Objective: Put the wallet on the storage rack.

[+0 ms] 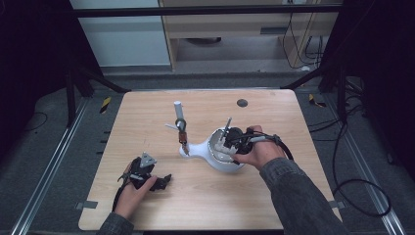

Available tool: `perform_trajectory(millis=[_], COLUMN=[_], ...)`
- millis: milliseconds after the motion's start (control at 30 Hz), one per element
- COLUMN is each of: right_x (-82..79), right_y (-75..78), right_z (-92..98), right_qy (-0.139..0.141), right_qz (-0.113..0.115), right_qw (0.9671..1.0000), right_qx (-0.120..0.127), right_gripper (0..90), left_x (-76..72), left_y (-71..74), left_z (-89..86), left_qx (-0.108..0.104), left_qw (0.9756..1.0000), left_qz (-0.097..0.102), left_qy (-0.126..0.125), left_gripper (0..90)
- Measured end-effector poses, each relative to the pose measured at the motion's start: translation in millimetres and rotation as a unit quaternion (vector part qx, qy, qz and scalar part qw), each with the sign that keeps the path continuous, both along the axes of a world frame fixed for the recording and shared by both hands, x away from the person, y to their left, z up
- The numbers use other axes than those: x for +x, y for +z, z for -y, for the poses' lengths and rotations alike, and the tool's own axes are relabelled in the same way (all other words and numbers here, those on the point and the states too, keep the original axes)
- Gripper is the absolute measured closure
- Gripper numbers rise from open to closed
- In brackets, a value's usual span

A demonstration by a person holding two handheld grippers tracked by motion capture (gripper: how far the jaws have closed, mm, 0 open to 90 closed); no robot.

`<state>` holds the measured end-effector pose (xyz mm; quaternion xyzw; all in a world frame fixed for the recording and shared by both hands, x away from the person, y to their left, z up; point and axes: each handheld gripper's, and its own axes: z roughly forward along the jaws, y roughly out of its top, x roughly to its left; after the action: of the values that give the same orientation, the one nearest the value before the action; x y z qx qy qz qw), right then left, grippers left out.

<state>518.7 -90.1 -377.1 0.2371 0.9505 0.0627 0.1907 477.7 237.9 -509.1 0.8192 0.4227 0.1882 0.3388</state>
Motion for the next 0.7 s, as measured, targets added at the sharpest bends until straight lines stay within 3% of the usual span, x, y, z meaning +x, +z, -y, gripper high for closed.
perform_trajectory(millis=[700], right_x=[5.3], right_y=[-5.5], right_z=[-8.2], right_qy=[0.0], right_qz=[-0.001], right_qw=[1.0], right_qx=[0.002], right_gripper=[31.7], left_x=[0.3], left_y=[0.0], left_z=[0.3], left_qx=[0.0], left_qw=[1.0], left_qz=[0.0], left_qy=[-0.002], left_gripper=[0.0])
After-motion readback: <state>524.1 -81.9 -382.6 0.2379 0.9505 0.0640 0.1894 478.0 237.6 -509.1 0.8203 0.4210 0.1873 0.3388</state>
